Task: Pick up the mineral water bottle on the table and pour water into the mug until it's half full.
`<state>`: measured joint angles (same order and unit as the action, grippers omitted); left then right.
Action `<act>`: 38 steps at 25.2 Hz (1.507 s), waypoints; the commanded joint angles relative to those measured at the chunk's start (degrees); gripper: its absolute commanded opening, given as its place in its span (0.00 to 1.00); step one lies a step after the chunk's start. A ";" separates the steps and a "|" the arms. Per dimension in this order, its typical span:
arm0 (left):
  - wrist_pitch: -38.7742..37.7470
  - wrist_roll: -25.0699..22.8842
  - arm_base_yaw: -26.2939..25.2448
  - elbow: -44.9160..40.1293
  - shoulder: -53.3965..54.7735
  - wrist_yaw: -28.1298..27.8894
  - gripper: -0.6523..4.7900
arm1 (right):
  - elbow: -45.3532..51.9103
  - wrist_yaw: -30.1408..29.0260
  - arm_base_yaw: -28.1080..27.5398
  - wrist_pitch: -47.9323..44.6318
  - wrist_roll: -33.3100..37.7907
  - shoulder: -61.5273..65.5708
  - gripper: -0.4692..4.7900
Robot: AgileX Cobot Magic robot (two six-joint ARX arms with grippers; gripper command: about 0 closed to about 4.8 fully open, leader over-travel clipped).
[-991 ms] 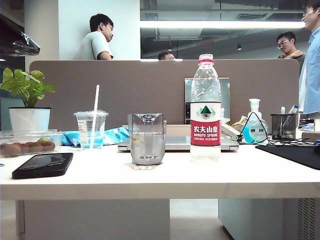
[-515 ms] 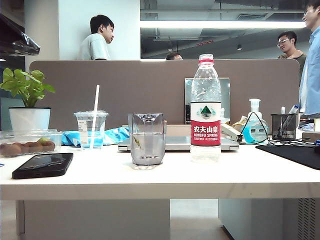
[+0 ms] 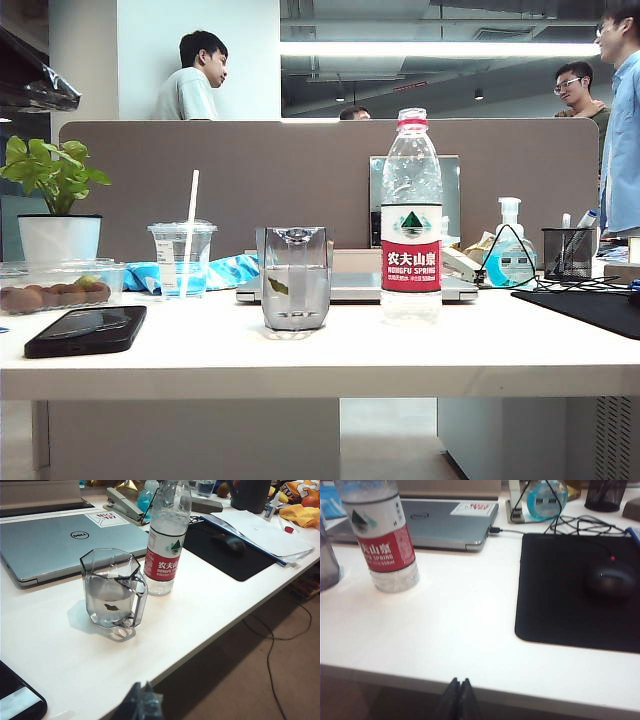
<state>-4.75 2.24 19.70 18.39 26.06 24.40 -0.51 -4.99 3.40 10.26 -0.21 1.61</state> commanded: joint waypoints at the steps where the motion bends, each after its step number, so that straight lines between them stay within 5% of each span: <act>1: 0.57 -0.09 0.00 0.15 -0.07 -0.11 0.11 | 0.39 -0.07 0.13 -0.37 0.22 -1.55 0.13; 17: -0.98 -0.31 -0.17 0.11 -2.01 -0.37 0.11 | 0.37 0.55 0.13 -0.20 0.20 -1.51 0.13; 19: -1.44 -4.31 -1.16 -0.17 -4.33 -0.44 0.11 | 0.37 0.59 0.13 -0.17 0.17 -1.49 0.13; 23: 0.39 -7.82 -5.66 -2.84 -8.24 -1.18 0.11 | 0.37 0.57 0.13 -0.22 0.20 -1.53 0.13; 28: 8.31 -5.79 -15.76 -11.10 -15.93 -5.53 0.11 | 0.37 0.55 0.13 -0.20 0.20 -1.53 0.13; 38: 6.95 -4.74 -23.10 -17.20 -23.74 -13.88 0.11 | 0.37 0.55 0.13 -0.20 0.20 -1.53 0.13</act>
<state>2.15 -2.74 -3.03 1.45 2.85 11.00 -0.51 -4.58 3.46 10.59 -0.19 0.08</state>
